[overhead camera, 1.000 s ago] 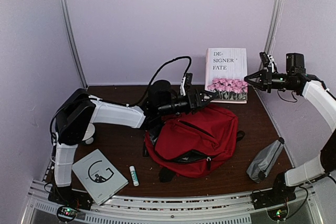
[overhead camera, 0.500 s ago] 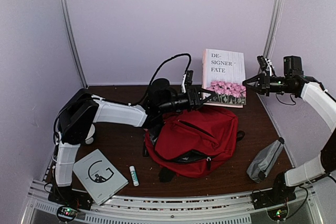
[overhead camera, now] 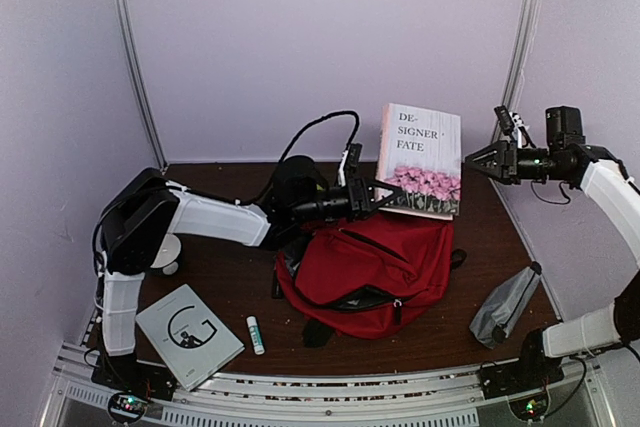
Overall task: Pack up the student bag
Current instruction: Pass from the right arm to the left, then pick up the largest pocket of the bag from the student bag.
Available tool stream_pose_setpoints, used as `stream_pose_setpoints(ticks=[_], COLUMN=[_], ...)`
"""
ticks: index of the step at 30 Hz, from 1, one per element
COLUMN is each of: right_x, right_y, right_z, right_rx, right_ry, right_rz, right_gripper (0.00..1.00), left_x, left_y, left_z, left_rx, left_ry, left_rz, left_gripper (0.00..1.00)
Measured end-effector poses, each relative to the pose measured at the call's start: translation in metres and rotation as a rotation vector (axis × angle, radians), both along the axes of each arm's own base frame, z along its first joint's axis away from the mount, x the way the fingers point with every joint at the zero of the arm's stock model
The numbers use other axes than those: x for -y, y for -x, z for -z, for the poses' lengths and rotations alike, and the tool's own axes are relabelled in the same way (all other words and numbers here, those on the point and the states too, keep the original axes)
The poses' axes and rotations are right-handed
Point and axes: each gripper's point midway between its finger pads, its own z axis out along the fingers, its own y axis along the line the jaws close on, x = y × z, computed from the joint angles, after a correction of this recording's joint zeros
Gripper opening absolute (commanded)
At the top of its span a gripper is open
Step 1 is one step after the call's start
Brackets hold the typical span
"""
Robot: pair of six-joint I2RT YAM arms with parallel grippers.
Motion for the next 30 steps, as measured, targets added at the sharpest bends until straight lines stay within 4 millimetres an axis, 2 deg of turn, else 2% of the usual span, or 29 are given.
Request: stream_pose_setpoints(ticks=[5,9,11,16,20,23,26,30], right_x=[0.001,-0.019,-0.041,-0.098,-0.143,-0.179,-0.216,-0.245], right_y=[0.017,0.033,0.047,0.087,0.120,0.142,0.158,0.173], right_z=[-0.011,-0.008,0.002,0.024,0.038,0.051,0.075,0.111], right_rx=[0.094,0.151,0.175,0.260,0.412,0.507,0.555,0.552], right_ry=[0.078,0.168,0.243,0.417,0.583,0.693,0.784,0.859], right_rz=[0.001,-0.077,-0.162,-0.393,-0.578,-0.711,-0.835,-0.956], right_gripper=[0.52,0.52,0.53,0.73,0.76,0.77,0.78,0.79], left_x=[-0.036,-0.080,-0.102,-0.153,-0.198,-0.243,-0.277,-0.306], left_y=[-0.008,-0.017,-0.021,-0.016,-0.004,0.012,0.029,0.049], left_z=[0.010,0.004,-0.004,-0.026,-0.036,-0.022,-0.004,0.008], left_rx=[-0.013,0.011,0.039,0.114,0.131,0.087,0.027,-0.023], left_ry=[-0.088,-0.177,-0.231,-0.392,-0.500,-0.596,-0.697,-0.802], left_rz=[-0.047,-0.112,-0.147,-0.234,-0.305,-0.360,-0.385,-0.400], left_gripper=[0.34,0.35,0.35,0.35,0.35,0.35,0.35,0.35])
